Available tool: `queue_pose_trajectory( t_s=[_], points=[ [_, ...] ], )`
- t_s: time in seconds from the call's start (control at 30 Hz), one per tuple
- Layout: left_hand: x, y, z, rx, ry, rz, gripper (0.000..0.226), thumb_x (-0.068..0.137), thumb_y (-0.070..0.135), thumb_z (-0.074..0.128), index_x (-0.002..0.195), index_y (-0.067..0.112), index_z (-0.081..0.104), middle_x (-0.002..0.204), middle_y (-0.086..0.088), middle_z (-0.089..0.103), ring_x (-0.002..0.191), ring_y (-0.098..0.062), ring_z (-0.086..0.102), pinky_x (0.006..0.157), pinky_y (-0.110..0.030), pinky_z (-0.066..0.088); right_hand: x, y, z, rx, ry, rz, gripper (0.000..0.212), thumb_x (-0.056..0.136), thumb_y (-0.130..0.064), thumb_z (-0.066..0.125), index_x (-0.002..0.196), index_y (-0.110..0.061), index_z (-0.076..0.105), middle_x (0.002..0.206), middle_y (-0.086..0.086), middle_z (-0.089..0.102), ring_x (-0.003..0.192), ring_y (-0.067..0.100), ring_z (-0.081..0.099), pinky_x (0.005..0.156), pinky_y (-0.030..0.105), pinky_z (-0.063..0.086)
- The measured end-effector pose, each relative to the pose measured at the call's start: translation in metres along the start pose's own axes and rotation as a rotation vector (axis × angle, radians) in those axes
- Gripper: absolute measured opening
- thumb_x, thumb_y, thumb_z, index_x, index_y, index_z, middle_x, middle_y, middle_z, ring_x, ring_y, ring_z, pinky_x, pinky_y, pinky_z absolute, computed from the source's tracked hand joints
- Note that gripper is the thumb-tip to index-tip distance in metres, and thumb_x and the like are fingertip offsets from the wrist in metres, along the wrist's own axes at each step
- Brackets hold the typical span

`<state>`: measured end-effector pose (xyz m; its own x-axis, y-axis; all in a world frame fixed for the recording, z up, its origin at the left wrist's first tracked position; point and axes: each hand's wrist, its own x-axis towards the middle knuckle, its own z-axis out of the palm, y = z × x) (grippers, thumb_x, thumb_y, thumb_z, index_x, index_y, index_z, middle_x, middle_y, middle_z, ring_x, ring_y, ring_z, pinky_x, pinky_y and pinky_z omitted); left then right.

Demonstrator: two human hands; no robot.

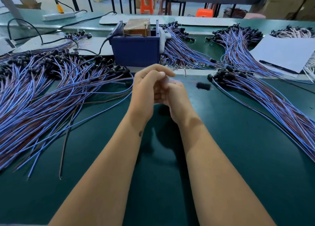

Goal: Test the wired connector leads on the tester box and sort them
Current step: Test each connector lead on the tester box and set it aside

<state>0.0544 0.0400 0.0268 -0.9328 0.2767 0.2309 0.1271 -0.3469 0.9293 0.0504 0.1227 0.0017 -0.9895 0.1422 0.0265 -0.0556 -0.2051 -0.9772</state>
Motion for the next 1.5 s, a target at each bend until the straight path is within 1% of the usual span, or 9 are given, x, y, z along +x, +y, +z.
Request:
queue_pose_trajectory(
  t_s=[0.17,0.33,0.47,0.63,0.87,1.0,1.13,1.23,1.5],
  points=[
    [0.006,-0.001,-0.006,-0.172,-0.16,-0.083,0.042,0.086,0.024,0.042,0.052,0.011,0.064,0.048,-0.003,0.045,0.05,-0.018,0.041,0.052,-0.025,0.036,-0.001,-0.011,-0.011,0.373,-0.049,0.067,0.036,0.097,-0.006,0.036,0.069,-0.008,0.058,0.05,0.002,0.057,0.05,0.016,0.054,0.053,0.023,0.045],
    [0.011,-0.008,-0.025,-0.082,-0.276,-0.206,0.046,0.093,0.026,0.038,0.06,0.014,0.067,0.055,-0.004,0.052,0.064,-0.019,0.052,0.072,-0.029,0.046,0.001,-0.004,-0.015,0.223,0.034,-0.046,0.016,0.097,0.001,0.048,0.107,0.007,0.058,0.048,-0.004,0.056,0.041,0.008,0.048,0.048,0.025,0.046],
    [0.015,-0.013,-0.027,0.034,-0.062,-0.233,0.036,0.085,0.031,0.047,0.057,0.021,0.069,0.055,0.003,0.056,0.061,-0.014,0.06,0.073,-0.029,0.046,0.004,0.001,-0.01,0.046,0.143,-0.116,0.019,0.095,0.002,0.054,0.11,0.012,0.061,0.059,-0.002,0.059,0.048,0.005,0.052,0.053,0.02,0.048],
    [0.023,-0.029,-0.031,0.299,0.293,-0.136,0.033,0.095,0.019,0.052,0.063,0.016,0.059,0.057,0.003,0.055,0.058,-0.013,0.048,0.061,-0.026,0.04,0.003,0.004,-0.004,-0.161,0.214,-0.229,0.015,0.096,0.0,0.053,0.095,-0.009,0.066,0.074,0.0,0.07,0.061,0.004,0.066,0.062,0.015,0.05],
    [0.028,-0.03,-0.039,0.438,0.219,-0.131,0.021,0.099,0.025,0.05,0.085,0.024,0.065,0.093,-0.003,0.069,0.099,-0.029,0.066,0.077,-0.04,0.053,0.005,0.004,-0.008,-0.136,0.214,-0.132,0.018,0.097,-0.003,0.051,0.089,-0.01,0.066,0.063,0.002,0.066,0.042,0.006,0.049,0.046,0.015,0.04],
    [0.024,-0.032,-0.037,0.437,0.135,-0.083,0.021,0.099,0.016,0.052,0.09,0.017,0.07,0.092,-0.012,0.071,0.085,-0.023,0.062,0.091,-0.05,0.051,0.008,0.009,-0.006,-0.339,0.203,-0.136,0.02,0.098,-0.007,0.05,0.091,-0.004,0.07,0.062,-0.001,0.059,0.044,-0.001,0.044,0.05,0.015,0.035],
    [0.023,-0.032,-0.036,0.443,0.194,-0.033,0.022,0.097,0.012,0.053,0.082,0.017,0.069,0.084,-0.004,0.07,0.084,-0.021,0.066,0.083,-0.047,0.057,0.007,0.01,-0.002,-0.471,0.234,-0.165,0.024,0.099,-0.016,0.05,0.089,-0.006,0.071,0.066,-0.002,0.063,0.055,0.005,0.049,0.06,0.029,0.042],
    [0.027,-0.027,-0.04,0.335,0.311,-0.046,0.025,0.098,0.009,0.04,0.082,0.017,0.058,0.082,0.002,0.071,0.077,-0.014,0.069,0.067,-0.03,0.055,0.006,0.009,-0.004,-0.478,0.31,-0.172,0.022,0.099,-0.019,0.049,0.088,-0.016,0.067,0.067,-0.002,0.063,0.064,0.016,0.055,0.07,0.042,0.051],
    [0.029,-0.029,-0.055,0.457,0.349,0.035,0.027,0.101,0.015,0.039,0.094,0.026,0.063,0.047,0.017,0.042,0.045,-0.005,0.033,0.048,-0.021,0.032,0.004,0.004,-0.006,-0.213,0.401,-0.17,0.021,0.1,-0.02,0.049,0.093,-0.017,0.069,0.051,-0.003,0.036,0.044,0.007,0.031,0.046,0.018,0.029]
  ],
)
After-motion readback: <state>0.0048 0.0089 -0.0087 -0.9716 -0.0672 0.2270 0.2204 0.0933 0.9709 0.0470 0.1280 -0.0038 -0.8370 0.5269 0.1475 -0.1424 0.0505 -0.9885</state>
